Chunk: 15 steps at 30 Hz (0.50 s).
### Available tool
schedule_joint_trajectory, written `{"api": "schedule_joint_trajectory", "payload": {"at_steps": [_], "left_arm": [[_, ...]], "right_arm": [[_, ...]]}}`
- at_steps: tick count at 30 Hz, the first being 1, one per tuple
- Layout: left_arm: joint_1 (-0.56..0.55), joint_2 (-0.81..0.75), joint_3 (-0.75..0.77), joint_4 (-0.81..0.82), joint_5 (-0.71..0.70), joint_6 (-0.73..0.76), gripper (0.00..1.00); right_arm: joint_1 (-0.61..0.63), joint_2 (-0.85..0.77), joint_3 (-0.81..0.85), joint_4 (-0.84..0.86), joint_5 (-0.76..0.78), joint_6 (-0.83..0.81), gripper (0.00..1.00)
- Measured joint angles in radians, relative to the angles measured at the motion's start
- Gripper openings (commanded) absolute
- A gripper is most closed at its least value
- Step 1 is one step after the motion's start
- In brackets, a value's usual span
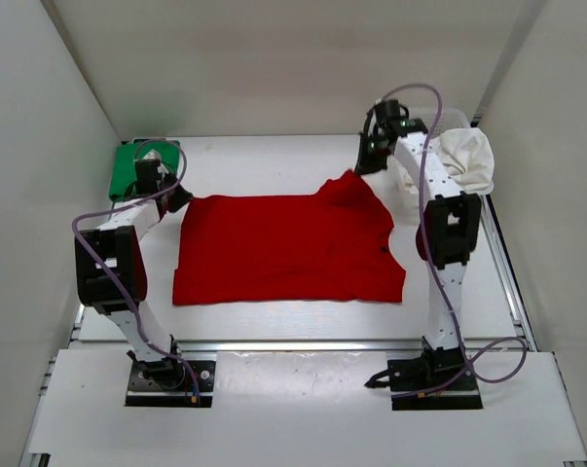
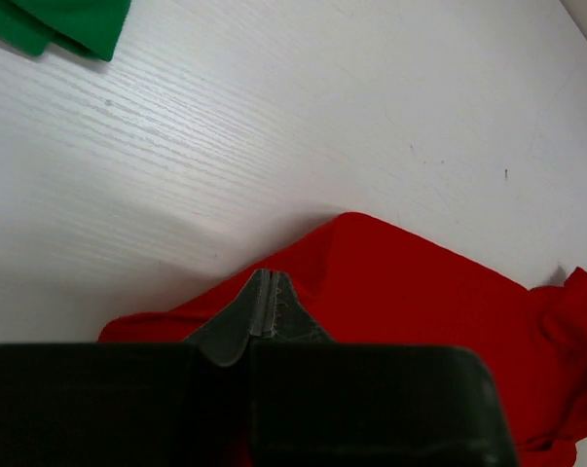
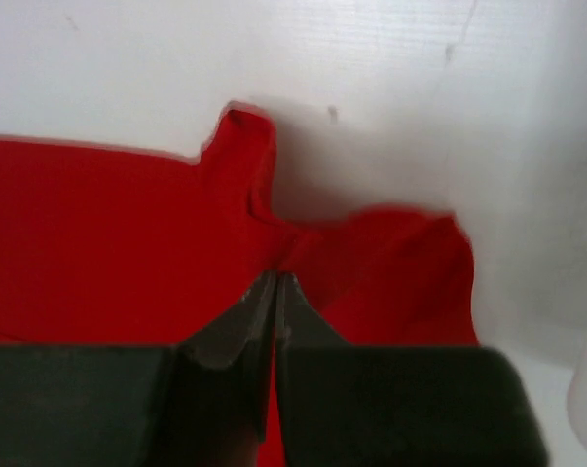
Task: Fold and stack the t-shirts
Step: Grap the side of the flattened tshirt furthest away from the robot with both arms
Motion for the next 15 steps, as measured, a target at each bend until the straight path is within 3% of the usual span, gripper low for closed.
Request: {"api": "schedule_joint_trajectory", "payload": {"at_steps": [3, 5, 11, 15], "left_arm": [[0.005, 0.000, -0.008, -0.003, 0.002, 0.001, 0.00], [-0.002, 0.000, -0.008, -0.002, 0.002, 0.000, 0.00], [-0.013, -0.004, -0.008, -0.004, 0.012, -0.012, 0.00], [-0.010, -0.045, -0.043, 0.001, 0.012, -0.015, 0.00]], "right_arm": [[-0.006, -0.205, -0.502, 0.242, -0.034, 0.012, 0.00], [-0.008, -0.277, -0.679, 0.278, -0.055, 0.025, 0.00], [-0.016, -0.312, -0.701, 0.433, -0.085, 0.033, 0.00], [-0.030, -0.426, -0.838, 0.564, -0.120, 0.056, 0.00]]}}
